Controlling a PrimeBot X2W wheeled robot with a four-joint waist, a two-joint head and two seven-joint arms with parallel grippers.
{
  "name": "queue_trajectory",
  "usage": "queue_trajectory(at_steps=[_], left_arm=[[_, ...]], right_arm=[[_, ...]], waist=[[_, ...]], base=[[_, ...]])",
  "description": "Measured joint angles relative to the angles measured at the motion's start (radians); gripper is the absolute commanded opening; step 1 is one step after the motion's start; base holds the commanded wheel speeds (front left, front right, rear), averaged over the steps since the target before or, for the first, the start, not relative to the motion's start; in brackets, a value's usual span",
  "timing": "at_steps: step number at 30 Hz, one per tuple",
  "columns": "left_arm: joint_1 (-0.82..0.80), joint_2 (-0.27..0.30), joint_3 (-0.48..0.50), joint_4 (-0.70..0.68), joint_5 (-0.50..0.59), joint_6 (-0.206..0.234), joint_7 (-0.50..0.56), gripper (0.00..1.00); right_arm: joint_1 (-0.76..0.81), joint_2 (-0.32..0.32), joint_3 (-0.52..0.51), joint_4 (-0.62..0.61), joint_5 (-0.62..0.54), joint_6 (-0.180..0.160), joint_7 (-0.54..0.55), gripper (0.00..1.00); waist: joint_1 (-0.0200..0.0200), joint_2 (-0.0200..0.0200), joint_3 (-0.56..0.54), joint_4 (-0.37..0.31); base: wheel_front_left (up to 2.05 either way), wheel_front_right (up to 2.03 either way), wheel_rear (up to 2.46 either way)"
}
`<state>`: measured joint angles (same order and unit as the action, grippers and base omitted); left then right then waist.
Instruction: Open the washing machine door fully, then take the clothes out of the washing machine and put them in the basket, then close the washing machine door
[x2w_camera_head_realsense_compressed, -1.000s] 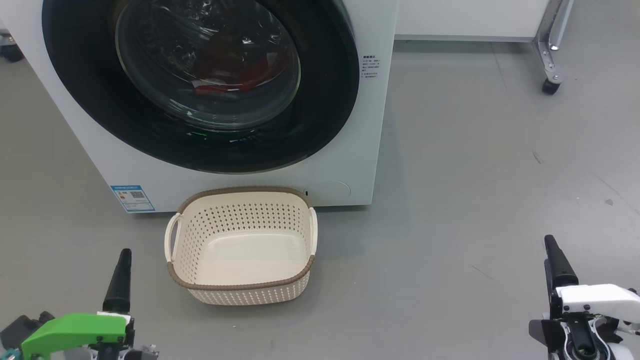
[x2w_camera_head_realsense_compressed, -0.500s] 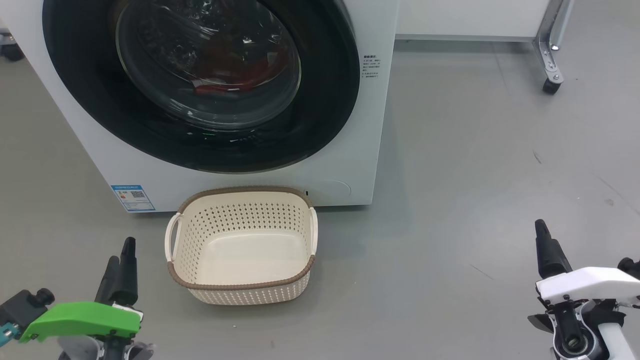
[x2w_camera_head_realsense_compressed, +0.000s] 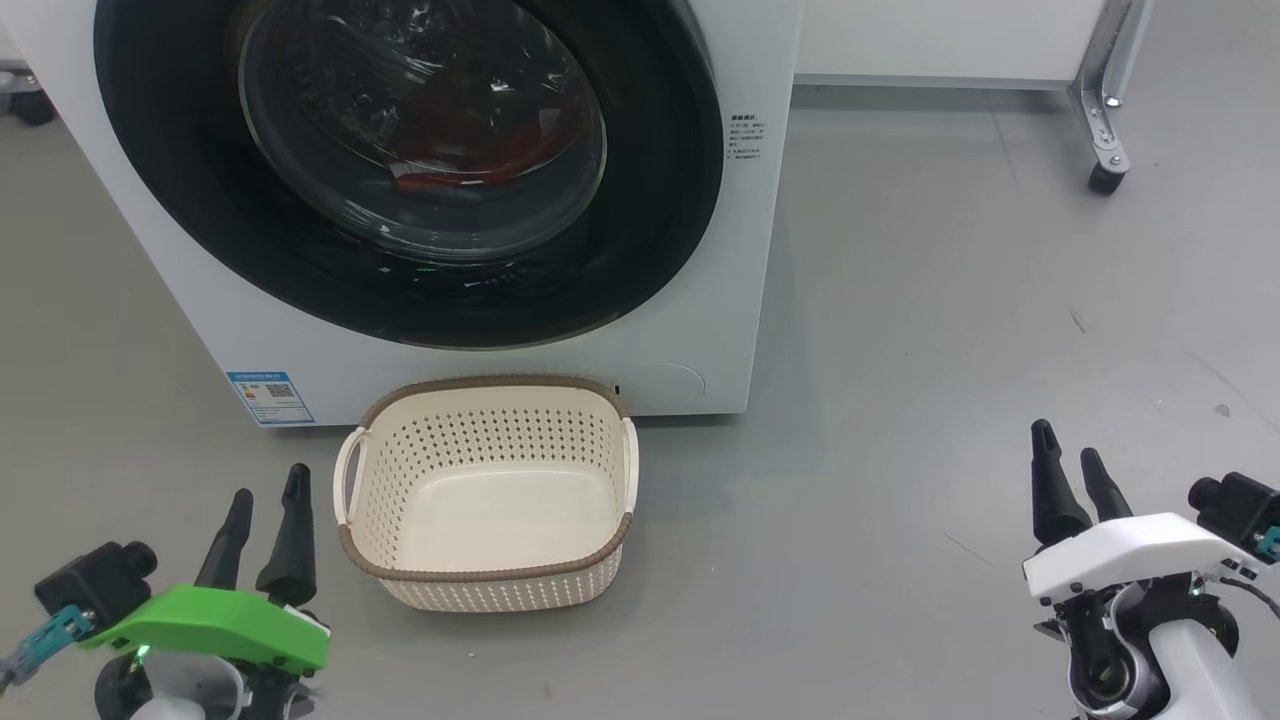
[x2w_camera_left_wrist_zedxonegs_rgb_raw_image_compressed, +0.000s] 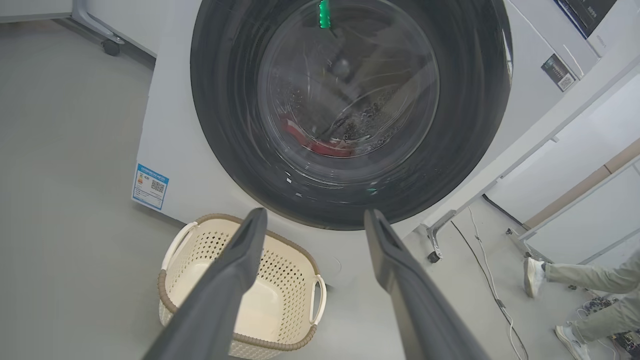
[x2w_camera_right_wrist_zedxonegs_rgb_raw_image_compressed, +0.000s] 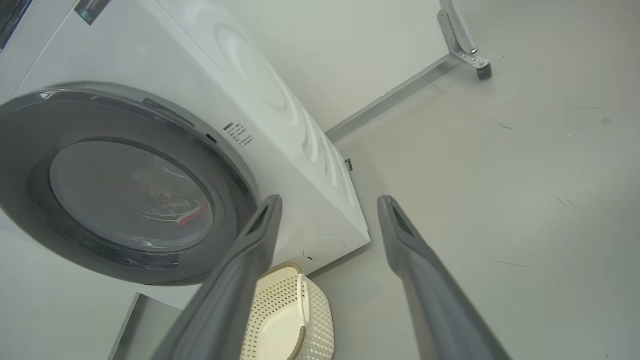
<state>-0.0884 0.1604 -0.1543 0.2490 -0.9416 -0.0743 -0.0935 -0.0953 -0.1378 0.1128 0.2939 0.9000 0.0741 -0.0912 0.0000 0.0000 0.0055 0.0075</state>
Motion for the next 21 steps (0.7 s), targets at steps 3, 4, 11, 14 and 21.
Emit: queue_trajectory(at_steps=[3,4,11,14,21], left_arm=[[-0.002,0.007,-0.016,0.0,0.05,0.009,-0.008,1.0],[-0.003,0.01,-0.022,0.0,0.064,0.009,-0.014,1.0],[-0.016,0.015,-0.057,0.001,0.165,0.027,-0.036,1.0],[-0.017,0.015,-0.075,0.002,0.196,0.035,-0.046,1.0],[-0.022,0.016,-0.102,0.018,0.266,0.048,-0.071,1.0]], right_arm=[[-0.001,-0.002,0.014,0.002,-0.043,-0.008,-0.012,1.0],[-0.001,-0.002,0.018,0.002,-0.055,-0.008,-0.013,1.0],[-0.008,-0.007,0.046,0.008,-0.147,-0.024,-0.039,1.0],[-0.008,-0.007,0.058,0.01,-0.184,-0.025,-0.048,1.0],[-0.016,-0.008,0.08,0.018,-0.269,-0.042,-0.073,1.0]], waist=[[0.0,0.0,-0.001,0.001],[0.0,0.0,-0.001,0.001],[0.0,0.0,-0.002,0.003],[0.0,0.0,-0.002,0.003],[0.0,0.0,-0.002,0.003]], base=[[0.0,0.0,0.0],[0.0,0.0,0.0],[0.0,0.0,0.0],[0.0,0.0,0.0],[0.0,0.0,0.0]])
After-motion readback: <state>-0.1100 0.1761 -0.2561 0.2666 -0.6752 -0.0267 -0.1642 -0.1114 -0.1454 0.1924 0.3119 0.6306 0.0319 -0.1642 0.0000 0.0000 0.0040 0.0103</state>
